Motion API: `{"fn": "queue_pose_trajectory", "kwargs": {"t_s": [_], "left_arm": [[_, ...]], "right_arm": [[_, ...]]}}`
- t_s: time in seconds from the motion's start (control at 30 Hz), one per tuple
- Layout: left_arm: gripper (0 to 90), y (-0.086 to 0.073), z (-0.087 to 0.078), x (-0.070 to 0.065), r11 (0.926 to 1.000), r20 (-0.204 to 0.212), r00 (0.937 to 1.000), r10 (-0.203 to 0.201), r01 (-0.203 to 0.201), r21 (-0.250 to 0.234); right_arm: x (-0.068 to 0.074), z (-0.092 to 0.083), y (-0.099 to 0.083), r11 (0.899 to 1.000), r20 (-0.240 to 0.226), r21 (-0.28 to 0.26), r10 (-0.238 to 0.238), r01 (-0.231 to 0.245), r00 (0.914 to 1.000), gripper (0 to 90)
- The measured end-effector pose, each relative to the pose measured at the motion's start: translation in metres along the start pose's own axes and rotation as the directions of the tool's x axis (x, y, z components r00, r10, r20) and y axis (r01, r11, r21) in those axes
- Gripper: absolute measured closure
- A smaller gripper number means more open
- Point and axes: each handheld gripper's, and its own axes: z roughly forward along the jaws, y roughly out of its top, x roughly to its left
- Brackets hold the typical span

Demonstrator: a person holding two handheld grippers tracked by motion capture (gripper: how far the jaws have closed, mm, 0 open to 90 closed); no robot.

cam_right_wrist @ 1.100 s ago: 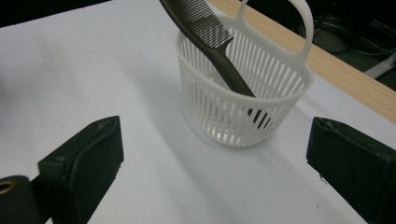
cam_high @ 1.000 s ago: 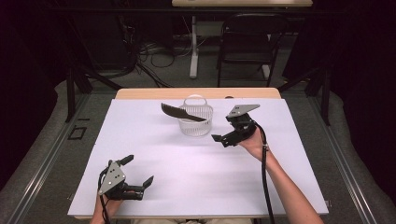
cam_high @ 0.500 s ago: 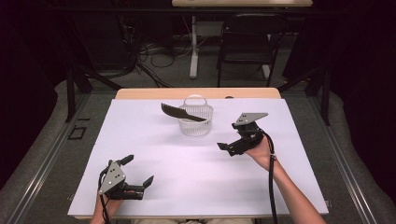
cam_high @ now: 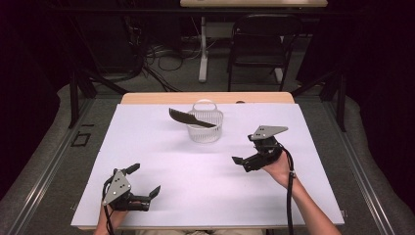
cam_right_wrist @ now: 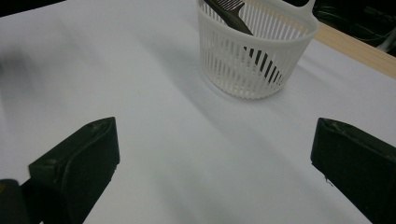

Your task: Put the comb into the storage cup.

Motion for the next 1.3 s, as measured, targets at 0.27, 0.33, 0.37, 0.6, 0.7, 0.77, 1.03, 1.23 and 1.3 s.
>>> {"fn": "queue_pose_trajectory", "kwargs": {"t_s": [0.27, 0.33, 0.37, 0.6, 0.7, 0.77, 1.03, 1.23, 1.3], "left_arm": [[0.2, 0.000, 0.001, 0.000, 1.0000, -0.003, 1.0000, 0.005, -0.005, 0.006], [0.2, 0.000, 0.001, 0.000, 0.9999, -0.002, 1.0000, 0.007, -0.007, 0.008], [0.2, 0.000, 0.001, 0.000, 0.9999, -0.002, 1.0000, 0.006, -0.006, 0.010], [0.2, 0.000, 0.001, -0.001, 0.9999, -0.004, 1.0000, 0.006, -0.006, 0.012], [0.3, 0.000, 0.001, 0.000, 0.9999, -0.007, 1.0000, 0.007, -0.007, 0.012], [0.2, -0.001, 0.002, 0.000, 0.9999, -0.006, 1.0000, 0.003, -0.003, 0.013], [0.3, -0.001, 0.002, 0.000, 0.9998, -0.005, 1.0000, 0.006, -0.006, 0.016], [0.2, -0.001, 0.002, -0.001, 0.9998, -0.005, 1.0000, 0.007, -0.007, 0.017], [0.2, -0.001, 0.002, 0.000, 0.9998, -0.005, 1.0000, 0.007, -0.007, 0.016]], "right_arm": [[0.012, -0.014, -0.021, 1.000, 0.004, 0.006, 0.009, -0.009, 0.9999, 1.1], [0.013, -0.015, -0.023, 1.000, 0.006, 0.004, 0.007, -0.007, 1.0000, 1.1], [0.014, -0.018, -0.027, 1.000, 0.006, 0.005, 0.013, -0.013, 0.9999, 1.1], [0.018, -0.022, -0.039, 1.000, 0.017, 0.009, 0.017, -0.017, 0.9997, 0.8], [0.019, -0.024, -0.044, 1.000, 0.025, 0.006, 0.018, -0.018, 0.9995, 0.8], [0.019, -0.025, -0.048, 1.000, 0.026, 0.002, 0.020, -0.020, 0.9995, 0.8], [0.019, -0.027, -0.062, 0.999, 0.055, 0.007, 0.031, -0.031, 0.9980, 0.6], [0.019, -0.034, -0.073, 0.999, 0.082, -0.007, 0.043, -0.043, 0.9957, 0.7], [0.020, -0.036, -0.076, 0.999, 0.086, -0.013, 0.042, -0.041, 0.9954, 0.8]]}}
